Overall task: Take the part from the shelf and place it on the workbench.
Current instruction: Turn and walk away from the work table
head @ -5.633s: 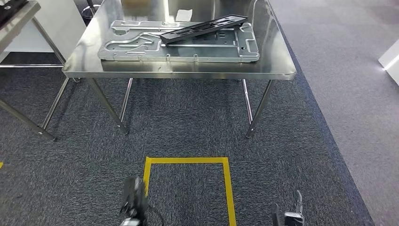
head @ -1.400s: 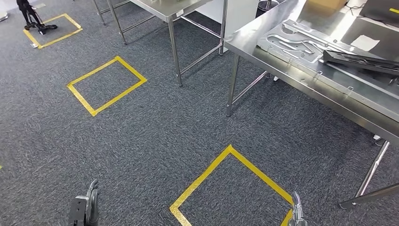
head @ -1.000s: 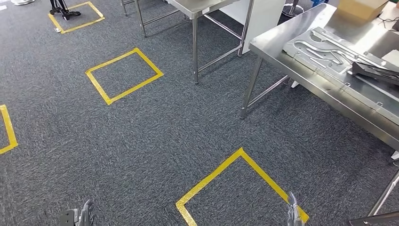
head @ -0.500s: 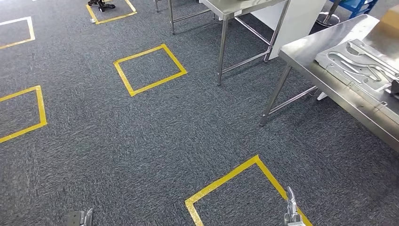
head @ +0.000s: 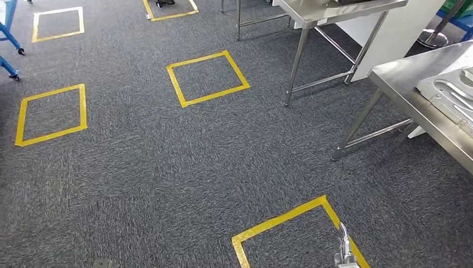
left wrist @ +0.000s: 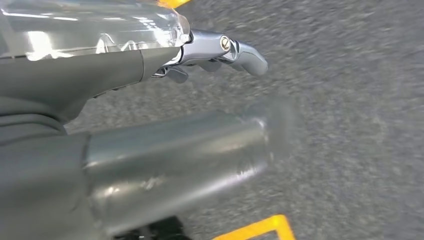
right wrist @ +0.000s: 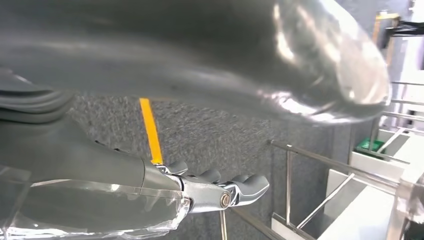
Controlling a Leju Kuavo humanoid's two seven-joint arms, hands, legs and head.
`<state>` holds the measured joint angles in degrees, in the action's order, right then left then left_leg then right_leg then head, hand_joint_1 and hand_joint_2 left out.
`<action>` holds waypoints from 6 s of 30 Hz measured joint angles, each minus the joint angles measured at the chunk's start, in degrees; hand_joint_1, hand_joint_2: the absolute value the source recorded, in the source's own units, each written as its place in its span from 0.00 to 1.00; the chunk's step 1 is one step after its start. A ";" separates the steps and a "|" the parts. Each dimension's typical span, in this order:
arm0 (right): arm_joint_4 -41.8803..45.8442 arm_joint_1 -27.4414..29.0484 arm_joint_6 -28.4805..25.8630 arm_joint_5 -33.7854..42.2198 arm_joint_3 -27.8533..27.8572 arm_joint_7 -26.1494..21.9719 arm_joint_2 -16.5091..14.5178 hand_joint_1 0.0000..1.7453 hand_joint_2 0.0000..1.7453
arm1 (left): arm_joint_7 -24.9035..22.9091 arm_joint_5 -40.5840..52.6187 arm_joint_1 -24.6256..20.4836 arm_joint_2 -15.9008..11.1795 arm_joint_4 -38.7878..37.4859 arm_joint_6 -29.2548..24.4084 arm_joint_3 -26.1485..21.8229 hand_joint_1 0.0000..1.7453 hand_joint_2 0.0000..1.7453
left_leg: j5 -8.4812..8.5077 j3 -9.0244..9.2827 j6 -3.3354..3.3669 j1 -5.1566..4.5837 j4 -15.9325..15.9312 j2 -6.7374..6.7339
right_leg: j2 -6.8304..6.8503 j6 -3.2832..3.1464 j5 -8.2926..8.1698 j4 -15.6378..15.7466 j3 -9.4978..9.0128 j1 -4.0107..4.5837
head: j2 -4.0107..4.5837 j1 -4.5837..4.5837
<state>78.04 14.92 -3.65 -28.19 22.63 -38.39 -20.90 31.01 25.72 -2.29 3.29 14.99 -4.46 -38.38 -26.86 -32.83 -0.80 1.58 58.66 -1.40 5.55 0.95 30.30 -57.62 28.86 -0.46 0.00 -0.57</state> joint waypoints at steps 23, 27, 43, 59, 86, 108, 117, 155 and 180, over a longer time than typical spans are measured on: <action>-58.77 -16.84 6.51 -3.26 32.83 13.45 14.58 0.00 0.00 | -12.69 5.90 -0.72 -0.55 -1.45 4.51 -1.08 0.00 0.00 | -5.33 -7.46 -1.06 -0.39 13.96 1.70 | -2.85 -3.06 -1.40 1.16 0.60 0.65 | 0.00 0.33; -60.58 -17.78 6.87 -3.53 33.94 15.02 14.88 0.00 0.00 | -15.17 3.99 -0.99 -0.63 -1.49 5.09 -3.39 0.00 0.00 | -0.15 0.23 -0.03 -0.93 0.50 -1.57 | -0.52 -2.38 -0.58 0.44 0.33 0.95 | 0.01 0.39; -64.25 -18.11 0.88 -6.90 36.00 22.86 14.76 0.00 0.00 | -11.63 11.94 -0.58 -0.58 -1.54 2.57 -4.02 0.00 0.00 | 1.20 -0.12 0.39 -0.60 -0.76 6.86 | -9.76 0.05 -0.47 -1.32 1.60 -1.17 | 0.01 0.80; -64.78 -17.79 -0.93 -11.33 35.93 27.55 13.52 0.00 0.00 | -11.46 13.05 -0.41 -0.18 -1.81 2.56 -4.02 0.00 0.00 | -0.74 1.32 0.18 -1.35 -0.14 -2.28 | -0.21 -2.35 -0.31 -0.65 1.14 0.84 | 0.00 -0.03; -65.10 -16.49 -0.37 -16.66 34.19 29.01 13.35 0.00 0.00 | -10.81 16.93 -0.40 0.26 -1.87 3.63 -4.42 0.00 0.00 | -7.15 -7.18 -1.35 -0.50 15.35 1.97 | -3.67 -3.08 -1.41 -0.84 2.50 -0.24 | 0.01 -0.20; -64.99 -16.87 1.77 -16.48 35.16 27.68 13.64 0.00 0.00 | -11.00 18.92 -0.37 0.49 -1.87 3.61 -5.99 0.00 0.00 | 0.68 0.61 0.50 -0.99 -0.69 7.77 | -9.61 -1.13 -1.30 -1.58 2.71 -0.51 | 0.00 0.33; -64.97 -16.78 1.83 -16.43 36.21 27.55 13.53 0.00 0.00 | -11.32 19.74 -0.02 0.69 -1.87 3.25 -6.46 0.00 0.00 | -7.02 -7.49 -1.18 -0.85 16.13 1.81 | -2.86 -3.48 -1.39 -0.67 2.15 -0.09 | 0.00 -0.29; -64.99 -17.60 1.02 -17.47 37.60 28.66 12.97 0.00 0.00 | -11.27 22.11 0.06 1.38 -1.90 2.65 -7.54 0.00 0.00 | 0.08 1.18 1.07 -2.01 -0.80 -0.97 | 1.00 -2.18 -1.01 -0.81 1.21 0.48 | 0.00 -0.36; -65.01 -17.17 0.50 -18.40 37.98 29.37 12.73 0.00 0.00 | -11.27 22.51 0.19 1.86 -1.90 2.66 -8.54 0.00 0.00 | -4.21 -5.59 -1.26 -0.85 12.31 1.38 | -1.94 -3.16 -1.73 -0.90 2.01 -0.12 | 0.00 -0.59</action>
<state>13.03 -2.25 -3.15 -46.59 60.61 -9.02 -8.17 19.74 48.23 -2.10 5.15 13.09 -1.80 -46.92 -31.07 -38.42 -2.06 0.72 70.97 -0.02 3.62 -2.21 28.57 -58.52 30.87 -0.58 0.00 -1.16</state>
